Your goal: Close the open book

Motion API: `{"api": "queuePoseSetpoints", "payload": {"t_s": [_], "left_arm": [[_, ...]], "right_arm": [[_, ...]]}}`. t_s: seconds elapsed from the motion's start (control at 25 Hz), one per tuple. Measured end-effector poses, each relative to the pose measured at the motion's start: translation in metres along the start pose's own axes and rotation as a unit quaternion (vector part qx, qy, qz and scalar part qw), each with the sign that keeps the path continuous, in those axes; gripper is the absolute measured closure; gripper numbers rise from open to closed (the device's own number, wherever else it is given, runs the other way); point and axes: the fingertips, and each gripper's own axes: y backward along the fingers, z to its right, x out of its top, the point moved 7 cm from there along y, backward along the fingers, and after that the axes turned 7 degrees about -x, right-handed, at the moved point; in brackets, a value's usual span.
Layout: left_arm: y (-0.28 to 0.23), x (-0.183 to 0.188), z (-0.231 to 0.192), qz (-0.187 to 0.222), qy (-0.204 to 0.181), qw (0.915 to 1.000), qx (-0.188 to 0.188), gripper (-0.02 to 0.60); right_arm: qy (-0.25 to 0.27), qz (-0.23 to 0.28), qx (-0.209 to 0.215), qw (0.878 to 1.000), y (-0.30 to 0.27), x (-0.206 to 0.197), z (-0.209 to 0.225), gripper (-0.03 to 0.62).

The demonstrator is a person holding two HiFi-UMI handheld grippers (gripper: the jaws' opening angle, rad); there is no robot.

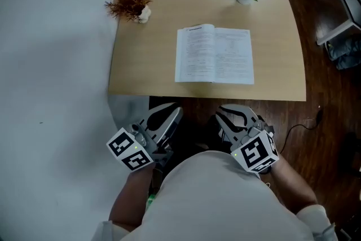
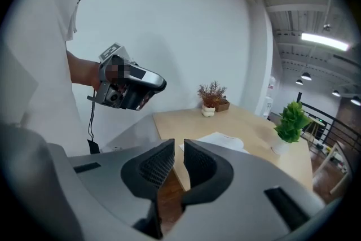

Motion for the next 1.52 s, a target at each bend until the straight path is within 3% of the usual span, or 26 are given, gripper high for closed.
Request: {"api": "queuePoseSetpoints", "payload": {"t_s": [0.2,0.44,0.52,0.64,1.0,1.52], "left_arm": [[0.010,0.000,-0.029,-0.003,0.003,0.9998,0.022,0.581],[0.026,0.000,-0.057,-0.015,0.012,0.9993,0.031,0.580],[0.030,-0.003,-0.067,-0.020,0.020,0.9991,0.032,0.508],[0.035,-0.011,-0.083,-0.032,0.032,0.9986,0.028,0.508],[0.037,-0.054,-0.125,-0.075,0.085,0.9933,0.022,0.508],[0.035,-0.082,-0.172,-0.093,0.137,0.9860,0.021,0.509]], "right_arm": [[0.021,-0.012,0.005,1.000,-0.033,0.007,-0.002,0.563],[0.010,-0.024,-0.013,1.000,-0.058,0.020,-0.006,0.563],[0.011,-0.032,-0.023,0.999,-0.064,0.025,-0.007,0.563],[0.015,-0.042,-0.043,0.998,-0.082,0.027,-0.008,0.563],[0.052,-0.097,-0.036,0.993,-0.158,0.004,-0.024,0.563],[0.107,-0.163,-0.020,0.981,-0.244,-0.031,-0.032,0.563]]}}
